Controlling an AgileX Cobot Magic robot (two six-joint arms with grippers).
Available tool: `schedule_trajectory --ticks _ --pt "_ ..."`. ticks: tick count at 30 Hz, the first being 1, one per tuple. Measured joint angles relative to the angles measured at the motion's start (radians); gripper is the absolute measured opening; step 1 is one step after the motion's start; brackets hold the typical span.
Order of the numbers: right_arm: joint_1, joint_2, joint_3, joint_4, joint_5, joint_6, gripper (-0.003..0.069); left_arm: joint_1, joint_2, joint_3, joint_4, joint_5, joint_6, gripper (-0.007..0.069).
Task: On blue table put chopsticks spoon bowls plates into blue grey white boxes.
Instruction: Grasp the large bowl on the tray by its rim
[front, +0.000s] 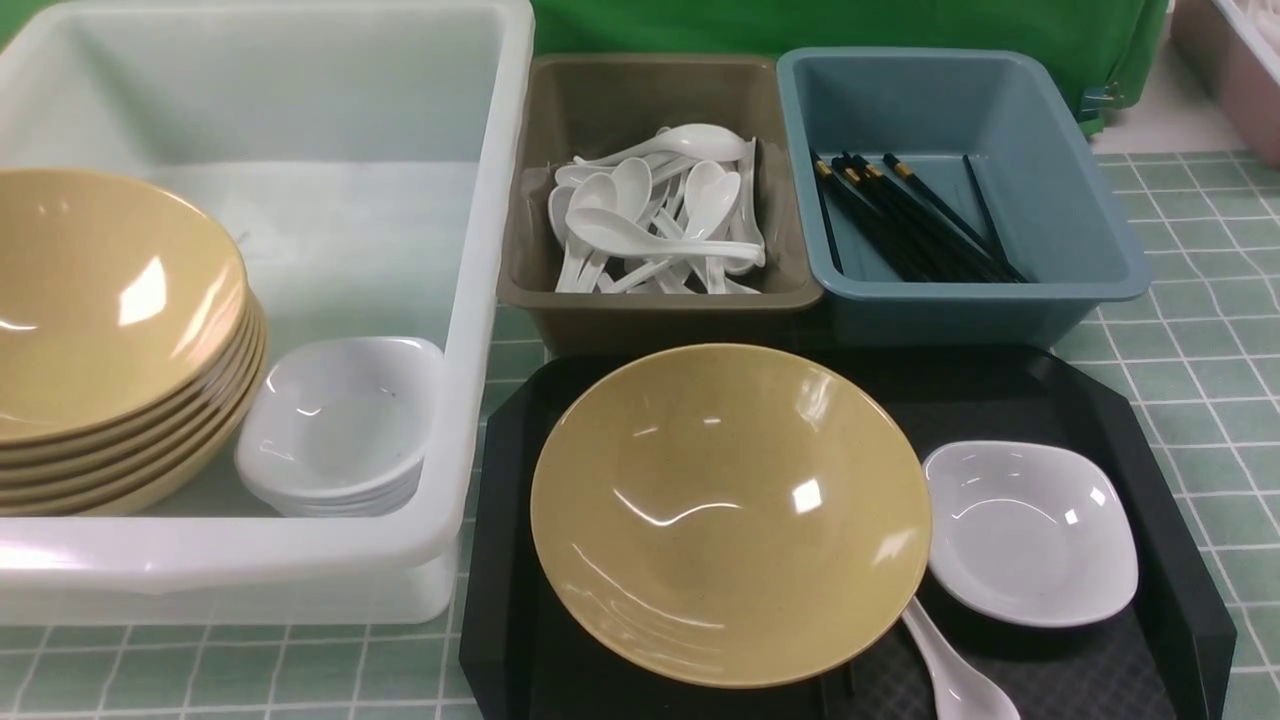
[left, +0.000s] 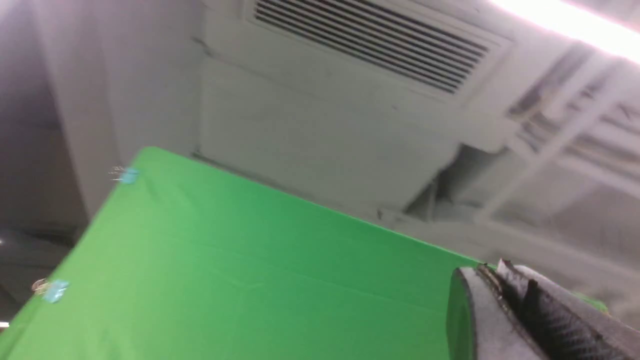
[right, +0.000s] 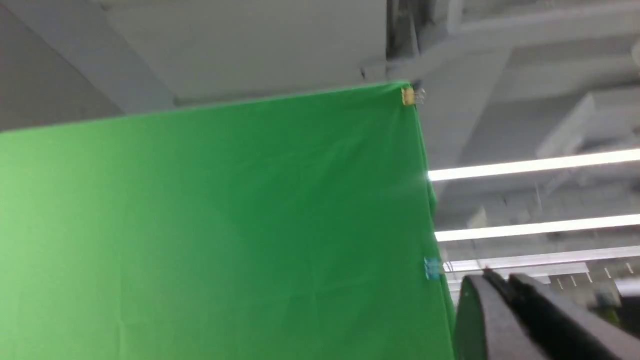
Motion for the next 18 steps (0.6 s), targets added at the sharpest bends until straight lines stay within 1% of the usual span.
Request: schedule_trajectory --ticks 1,2,3,6,9,11,13,15,18 --pt "0.000 0.007 -0.010 0.000 0.015 0.000 0.0088 0.000 0.022 -0.019 0.005 0.012 0.000 0.0005" --pt "0.000 0.035 -0.049 0.000 0.076 0.000 0.0088 0.000 0.066 -0.053 0.026 0.053 0.000 0.0005" --pt "0.000 0.087 -0.102 0.000 0.184 0.000 0.0088 0.000 0.137 -0.094 0.040 0.103 -0.008 0.0005" --pt "0.000 0.214 -0.198 0.000 0.423 0.000 0.0089 0.000 0.344 -0.154 0.050 0.151 -0.100 0.0005" --pt "0.000 0.312 -0.203 0.001 0.582 0.000 0.0091 -0.014 0.479 -0.161 0.068 0.206 -0.195 0.0005" --pt "0.000 0.358 -0.202 0.007 0.650 0.005 0.0092 -0.053 0.541 -0.176 0.093 0.294 -0.230 0.0005" --pt "0.000 0.404 -0.197 0.022 0.737 0.016 0.0095 -0.121 0.595 -0.207 0.107 0.438 -0.236 0.0005" --pt "0.000 0.456 -0.193 0.035 0.838 0.021 0.0097 -0.189 0.650 -0.250 0.106 0.570 -0.219 0.0005" --pt "0.000 0.536 -0.192 0.047 0.979 0.014 0.0099 -0.298 0.723 -0.320 0.080 0.753 -0.154 0.0005"
